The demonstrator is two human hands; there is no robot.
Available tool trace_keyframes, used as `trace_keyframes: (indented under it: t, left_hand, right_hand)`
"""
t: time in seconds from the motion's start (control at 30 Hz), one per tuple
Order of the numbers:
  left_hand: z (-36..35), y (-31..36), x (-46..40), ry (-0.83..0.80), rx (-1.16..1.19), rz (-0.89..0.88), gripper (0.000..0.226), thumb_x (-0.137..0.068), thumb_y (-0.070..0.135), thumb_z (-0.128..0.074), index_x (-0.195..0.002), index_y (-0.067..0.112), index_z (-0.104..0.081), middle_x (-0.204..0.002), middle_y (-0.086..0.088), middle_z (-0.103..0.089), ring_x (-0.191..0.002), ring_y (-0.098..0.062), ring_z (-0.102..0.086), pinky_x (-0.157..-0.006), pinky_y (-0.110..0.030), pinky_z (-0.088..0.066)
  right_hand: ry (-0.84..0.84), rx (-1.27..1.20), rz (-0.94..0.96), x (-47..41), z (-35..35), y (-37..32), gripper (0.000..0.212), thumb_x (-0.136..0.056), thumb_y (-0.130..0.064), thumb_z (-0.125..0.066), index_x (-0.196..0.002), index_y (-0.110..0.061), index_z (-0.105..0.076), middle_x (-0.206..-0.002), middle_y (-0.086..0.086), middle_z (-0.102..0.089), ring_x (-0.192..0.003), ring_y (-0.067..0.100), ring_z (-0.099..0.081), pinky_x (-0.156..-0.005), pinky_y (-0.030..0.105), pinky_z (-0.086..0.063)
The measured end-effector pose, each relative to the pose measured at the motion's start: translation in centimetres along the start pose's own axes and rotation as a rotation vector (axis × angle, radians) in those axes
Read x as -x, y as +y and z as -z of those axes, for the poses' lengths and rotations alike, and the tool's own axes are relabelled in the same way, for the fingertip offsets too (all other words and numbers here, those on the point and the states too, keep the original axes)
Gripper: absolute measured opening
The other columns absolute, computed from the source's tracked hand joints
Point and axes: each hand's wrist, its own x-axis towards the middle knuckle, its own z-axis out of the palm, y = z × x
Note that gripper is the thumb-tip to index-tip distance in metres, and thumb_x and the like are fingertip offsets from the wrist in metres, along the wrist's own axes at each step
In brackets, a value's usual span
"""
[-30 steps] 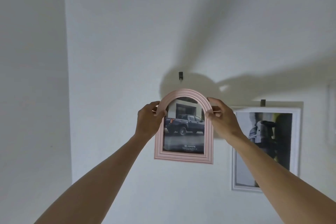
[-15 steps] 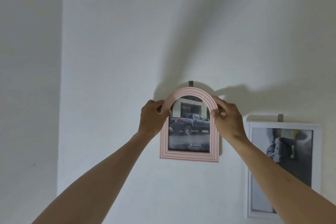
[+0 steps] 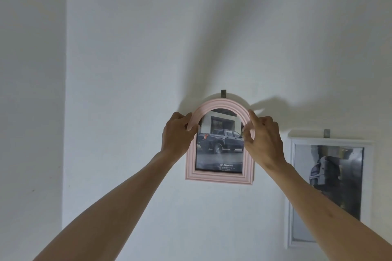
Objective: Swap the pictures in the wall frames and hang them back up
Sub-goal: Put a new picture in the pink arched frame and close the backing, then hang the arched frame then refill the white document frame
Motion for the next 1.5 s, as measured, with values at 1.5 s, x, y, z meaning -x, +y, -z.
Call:
trace_keyframes:
  t: [1.5]
  left_hand:
    - [-8.1,9.8,7.4,0.123,0.253,-0.209,0.039,-0.086,0.036,-0.070,-0.118,0.014,-0.060,-0.115,-0.003,-0.057,-0.101,-0.018,-0.057,-0.082,-0.029,-0.053]
  right_hand:
    - [0.177,-0.123,-0.122,3.1,10.4,10.6,0.048,-0.089,-0.041,-0.066,-0.131,-0.019,-0.054,-0.127,0.006,-0.056,-0.118,0.024,-0.051,-0.091,0.041,-0.050]
